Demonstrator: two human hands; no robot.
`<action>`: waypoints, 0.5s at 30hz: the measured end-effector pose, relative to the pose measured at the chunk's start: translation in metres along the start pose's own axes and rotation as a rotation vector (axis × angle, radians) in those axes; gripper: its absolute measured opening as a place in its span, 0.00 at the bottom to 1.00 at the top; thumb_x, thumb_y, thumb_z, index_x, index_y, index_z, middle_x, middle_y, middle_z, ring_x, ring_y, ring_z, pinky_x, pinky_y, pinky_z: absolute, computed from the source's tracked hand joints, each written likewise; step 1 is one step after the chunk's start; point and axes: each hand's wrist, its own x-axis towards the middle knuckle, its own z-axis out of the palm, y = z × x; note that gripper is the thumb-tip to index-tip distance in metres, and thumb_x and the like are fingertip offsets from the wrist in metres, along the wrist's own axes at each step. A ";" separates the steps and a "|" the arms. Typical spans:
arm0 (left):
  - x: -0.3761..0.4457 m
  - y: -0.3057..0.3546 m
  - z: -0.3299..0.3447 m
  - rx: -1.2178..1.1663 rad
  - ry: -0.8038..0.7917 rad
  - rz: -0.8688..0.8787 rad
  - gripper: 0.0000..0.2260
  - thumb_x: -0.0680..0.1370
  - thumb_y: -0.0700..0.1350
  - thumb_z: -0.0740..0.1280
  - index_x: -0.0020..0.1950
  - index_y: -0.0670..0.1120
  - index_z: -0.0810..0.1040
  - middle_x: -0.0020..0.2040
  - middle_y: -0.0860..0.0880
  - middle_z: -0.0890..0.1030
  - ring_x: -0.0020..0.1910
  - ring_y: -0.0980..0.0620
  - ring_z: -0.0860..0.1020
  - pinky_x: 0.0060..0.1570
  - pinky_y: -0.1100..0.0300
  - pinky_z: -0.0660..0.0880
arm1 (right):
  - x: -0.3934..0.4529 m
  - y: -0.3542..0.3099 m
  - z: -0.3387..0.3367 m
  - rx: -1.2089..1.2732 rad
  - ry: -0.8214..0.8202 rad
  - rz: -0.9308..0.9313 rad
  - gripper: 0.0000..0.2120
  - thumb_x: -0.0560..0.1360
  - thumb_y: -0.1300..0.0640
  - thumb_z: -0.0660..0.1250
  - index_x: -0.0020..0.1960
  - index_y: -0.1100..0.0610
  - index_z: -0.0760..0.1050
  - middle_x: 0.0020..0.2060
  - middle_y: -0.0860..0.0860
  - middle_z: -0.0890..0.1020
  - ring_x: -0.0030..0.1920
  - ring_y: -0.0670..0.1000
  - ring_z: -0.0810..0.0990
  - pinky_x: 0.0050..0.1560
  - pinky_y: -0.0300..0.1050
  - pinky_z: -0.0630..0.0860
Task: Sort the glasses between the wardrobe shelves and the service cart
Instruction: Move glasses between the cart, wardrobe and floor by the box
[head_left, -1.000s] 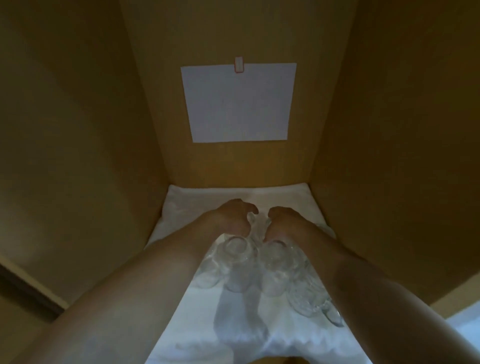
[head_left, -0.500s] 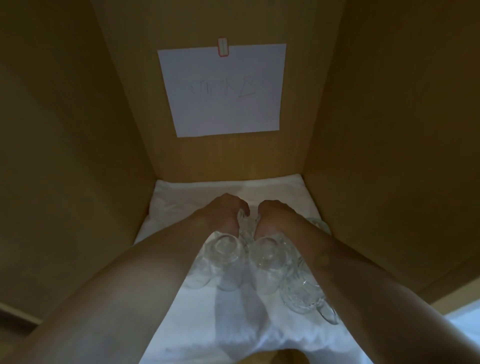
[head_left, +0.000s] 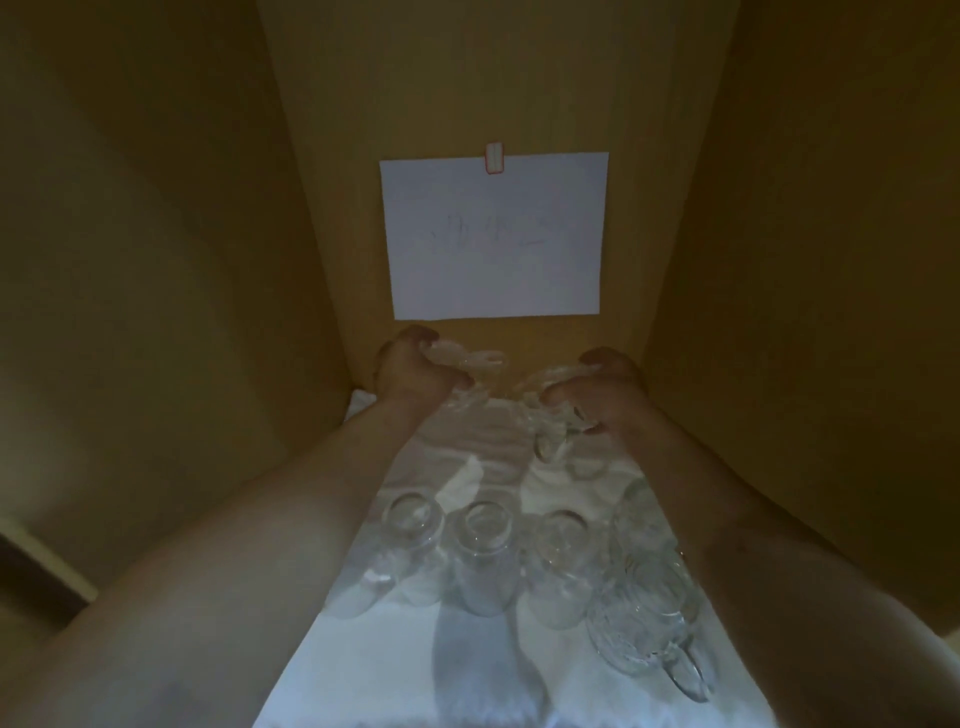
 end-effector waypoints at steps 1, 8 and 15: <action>-0.002 0.004 -0.006 -0.121 0.028 -0.032 0.29 0.59 0.42 0.83 0.55 0.56 0.77 0.59 0.51 0.78 0.53 0.45 0.80 0.46 0.44 0.83 | -0.003 -0.002 -0.001 0.122 0.005 0.029 0.40 0.61 0.57 0.84 0.69 0.54 0.72 0.61 0.52 0.77 0.57 0.54 0.79 0.48 0.53 0.84; -0.018 0.029 -0.037 -0.630 -0.046 -0.131 0.30 0.68 0.40 0.81 0.66 0.48 0.72 0.63 0.49 0.74 0.58 0.46 0.78 0.43 0.42 0.84 | -0.021 0.000 -0.008 0.804 -0.192 0.024 0.08 0.73 0.60 0.75 0.51 0.61 0.83 0.35 0.51 0.84 0.37 0.49 0.85 0.57 0.61 0.81; -0.040 0.036 -0.059 -1.088 -0.322 -0.189 0.15 0.75 0.40 0.74 0.62 0.40 0.80 0.62 0.39 0.81 0.55 0.39 0.84 0.54 0.44 0.81 | -0.049 -0.009 -0.003 1.218 -0.315 0.018 0.18 0.70 0.55 0.74 0.59 0.58 0.83 0.64 0.59 0.81 0.61 0.58 0.81 0.67 0.59 0.74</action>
